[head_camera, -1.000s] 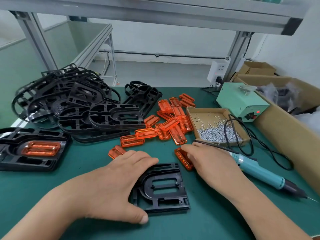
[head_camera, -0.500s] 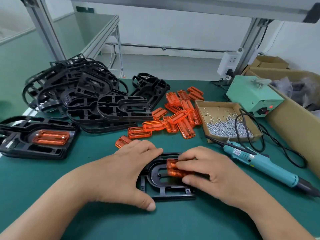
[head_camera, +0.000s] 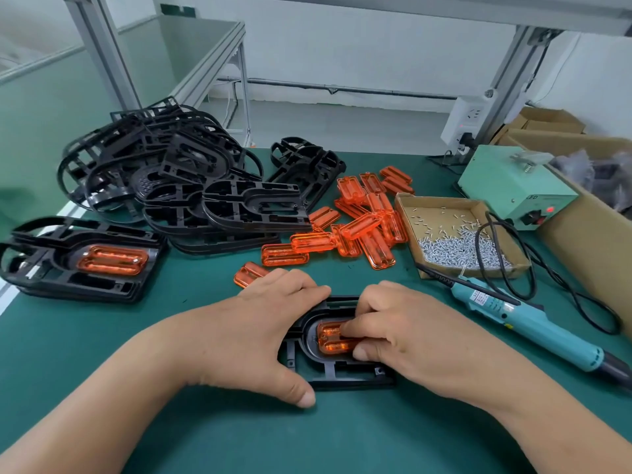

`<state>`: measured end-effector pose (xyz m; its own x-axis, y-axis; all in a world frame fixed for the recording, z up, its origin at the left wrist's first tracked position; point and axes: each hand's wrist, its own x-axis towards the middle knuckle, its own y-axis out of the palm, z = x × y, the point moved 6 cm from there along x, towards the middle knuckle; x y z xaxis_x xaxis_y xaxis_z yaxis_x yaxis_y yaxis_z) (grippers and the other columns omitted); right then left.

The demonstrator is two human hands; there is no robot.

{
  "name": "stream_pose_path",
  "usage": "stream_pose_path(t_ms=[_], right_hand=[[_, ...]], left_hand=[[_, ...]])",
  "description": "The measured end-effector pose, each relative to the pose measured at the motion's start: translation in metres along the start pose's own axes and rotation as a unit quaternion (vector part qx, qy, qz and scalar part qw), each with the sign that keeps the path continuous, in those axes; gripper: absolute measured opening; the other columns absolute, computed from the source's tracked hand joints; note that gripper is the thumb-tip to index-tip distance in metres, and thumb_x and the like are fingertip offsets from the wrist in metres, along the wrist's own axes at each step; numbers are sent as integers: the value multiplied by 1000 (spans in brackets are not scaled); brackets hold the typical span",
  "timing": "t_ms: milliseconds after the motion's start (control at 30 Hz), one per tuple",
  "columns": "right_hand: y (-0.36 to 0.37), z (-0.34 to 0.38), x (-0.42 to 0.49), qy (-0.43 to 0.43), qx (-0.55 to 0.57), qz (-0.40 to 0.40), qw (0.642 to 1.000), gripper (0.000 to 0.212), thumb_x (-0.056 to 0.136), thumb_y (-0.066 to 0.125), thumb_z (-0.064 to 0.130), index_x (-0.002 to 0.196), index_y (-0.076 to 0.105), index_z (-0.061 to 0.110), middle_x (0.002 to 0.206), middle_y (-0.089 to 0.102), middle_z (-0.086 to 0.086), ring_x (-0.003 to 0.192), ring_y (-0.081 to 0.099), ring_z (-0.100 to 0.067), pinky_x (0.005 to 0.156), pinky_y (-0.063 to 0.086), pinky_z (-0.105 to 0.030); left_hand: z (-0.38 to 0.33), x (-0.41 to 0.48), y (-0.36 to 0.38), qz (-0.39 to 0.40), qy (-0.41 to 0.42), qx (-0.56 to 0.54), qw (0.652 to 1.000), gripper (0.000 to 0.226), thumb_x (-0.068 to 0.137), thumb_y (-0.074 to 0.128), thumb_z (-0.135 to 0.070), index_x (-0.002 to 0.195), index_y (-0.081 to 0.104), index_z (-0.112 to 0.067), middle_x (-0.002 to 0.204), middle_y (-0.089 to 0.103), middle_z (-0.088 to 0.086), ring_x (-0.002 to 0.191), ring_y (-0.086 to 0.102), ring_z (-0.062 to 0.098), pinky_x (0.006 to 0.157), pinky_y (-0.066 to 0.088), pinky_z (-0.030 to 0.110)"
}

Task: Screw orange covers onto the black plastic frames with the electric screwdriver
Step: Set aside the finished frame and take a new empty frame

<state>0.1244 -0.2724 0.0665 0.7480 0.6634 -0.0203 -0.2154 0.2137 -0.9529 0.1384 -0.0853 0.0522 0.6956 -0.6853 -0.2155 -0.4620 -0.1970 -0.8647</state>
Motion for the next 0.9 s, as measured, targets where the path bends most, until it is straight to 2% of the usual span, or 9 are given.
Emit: stream_pose_path(t_ms=[167, 267, 400, 533, 667, 733, 800, 833, 900], right_hand=[[7, 3, 9, 36, -28, 12, 999, 27, 102, 61, 45, 121, 74, 29, 96, 51, 9, 99, 45, -13, 84, 45, -40], [7, 2, 14, 48, -14, 2, 999, 24, 98, 67, 44, 115, 75, 30, 91, 49, 9, 96, 44, -10, 78, 40, -34], [9, 2, 11, 38, -16, -10, 999, 23, 97, 67, 44, 115, 74, 32, 90, 50, 10, 98, 44, -9, 82, 44, -38], [4, 1, -4, 26, 25, -32, 999, 25, 101, 63, 41, 121, 74, 32, 99, 57, 13, 101, 49, -7, 85, 43, -30], [-15, -20, -46, 98, 86, -169, 977, 15, 103, 68, 32, 115, 75, 27, 106, 65, 21, 106, 60, -2, 91, 44, -21], [-27, -39, -78, 155, 57, -263, 951, 13, 98, 70, 32, 106, 78, 26, 104, 67, 22, 105, 63, 1, 92, 44, -16], [-37, -59, -107, 208, -9, -315, 926, 10, 101, 71, 31, 103, 78, 24, 104, 69, 20, 102, 61, 1, 95, 39, -10], [-39, -68, -118, 234, -42, -316, 918, 16, 101, 69, 33, 104, 78, 20, 105, 71, 13, 102, 61, -5, 98, 39, -13], [-37, -86, -134, 273, -81, -282, 916, 35, 96, 61, 40, 112, 77, 13, 113, 72, 0, 110, 60, -22, 104, 42, -31]], left_hand=[[2, 0, 1, 2, 3, -9, 1000, 129, 65, 74, -82, 165, 7, -38, 143, 15, -33, 143, 7, -11, 119, 16, 20], [2, 1, 1, 1, 8, -10, 1000, 129, 65, 75, -82, 165, 8, -37, 142, 16, -31, 142, 8, -10, 116, 13, 17], [3, 1, 2, -6, 11, -8, 1000, 129, 65, 75, -83, 165, 8, -38, 141, 17, -32, 139, 8, -13, 111, 13, 11], [5, 1, 0, -9, 17, -10, 1000, 126, 65, 65, -94, 164, 8, -42, 141, 16, -37, 140, 5, -18, 115, 18, 17], [8, 0, -7, -44, 26, -34, 998, 99, 81, 44, -95, 162, 25, -43, 141, 25, -41, 144, 18, -13, 120, 25, 22], [8, 3, -16, -103, 31, -39, 993, 79, 91, 38, -87, 156, 41, -42, 138, 35, -40, 141, 30, -11, 117, 29, 19], [7, 6, -24, -151, 32, -50, 987, 62, 98, 41, -74, 147, 55, -39, 133, 46, -35, 134, 40, -9, 113, 33, 16], [7, 8, -26, -163, 30, -54, 985, 54, 99, 45, -68, 143, 59, -39, 129, 49, -33, 131, 44, -8, 110, 34, 14], [5, 12, -27, -174, 29, -44, 983, 40, 102, 53, -58, 134, 65, -39, 123, 53, -32, 127, 48, -6, 107, 37, 15]])
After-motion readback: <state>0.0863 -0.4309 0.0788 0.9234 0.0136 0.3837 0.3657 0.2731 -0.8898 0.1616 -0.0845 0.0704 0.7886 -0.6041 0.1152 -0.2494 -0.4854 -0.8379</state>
